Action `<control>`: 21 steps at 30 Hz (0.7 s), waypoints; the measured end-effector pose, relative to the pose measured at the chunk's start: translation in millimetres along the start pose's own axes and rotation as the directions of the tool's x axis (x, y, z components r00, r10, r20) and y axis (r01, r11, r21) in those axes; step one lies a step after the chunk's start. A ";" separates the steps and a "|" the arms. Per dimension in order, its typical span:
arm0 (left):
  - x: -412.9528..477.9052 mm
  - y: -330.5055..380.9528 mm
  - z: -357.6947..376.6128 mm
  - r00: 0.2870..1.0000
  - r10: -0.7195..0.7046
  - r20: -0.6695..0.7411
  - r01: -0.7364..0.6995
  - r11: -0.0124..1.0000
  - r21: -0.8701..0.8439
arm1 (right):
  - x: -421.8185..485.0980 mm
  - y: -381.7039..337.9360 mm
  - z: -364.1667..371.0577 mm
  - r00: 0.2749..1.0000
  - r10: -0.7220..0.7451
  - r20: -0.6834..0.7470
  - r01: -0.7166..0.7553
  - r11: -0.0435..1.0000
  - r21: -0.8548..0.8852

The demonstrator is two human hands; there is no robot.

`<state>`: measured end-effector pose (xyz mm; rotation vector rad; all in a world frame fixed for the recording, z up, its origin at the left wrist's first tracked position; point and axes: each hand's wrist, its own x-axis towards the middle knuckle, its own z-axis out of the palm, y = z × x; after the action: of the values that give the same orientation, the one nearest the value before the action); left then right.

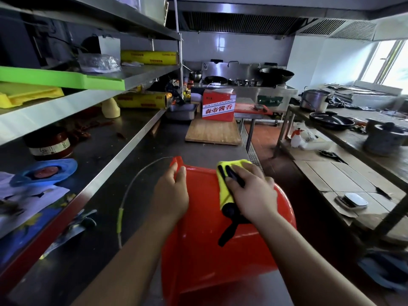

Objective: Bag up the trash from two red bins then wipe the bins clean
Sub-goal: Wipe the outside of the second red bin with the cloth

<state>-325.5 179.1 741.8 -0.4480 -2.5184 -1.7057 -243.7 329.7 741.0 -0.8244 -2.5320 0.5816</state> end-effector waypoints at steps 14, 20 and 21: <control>23.0 2.3 3.9 0.995 -0.072 -0.062 0.070 0.997 -0.043 | 2.8 -18.6 18.6 0.995 -0.072 0.063 0.078 0.992 -0.104; 23.9 2.5 10.1 0.997 -0.037 -0.065 0.037 0.999 -0.010 | 24.0 63.5 0.2 0.962 0.272 -0.025 -0.273 0.957 -0.094; 23.0 4.0 11.2 0.997 -0.036 -0.068 0.036 0.999 0.003 | 25.0 66.0 0.5 0.956 0.290 -0.032 -0.292 0.952 -0.089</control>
<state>-345.3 195.4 746.1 -0.3401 -2.4970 -1.6969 -232.6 393.9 713.8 -1.2455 -2.4530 0.5451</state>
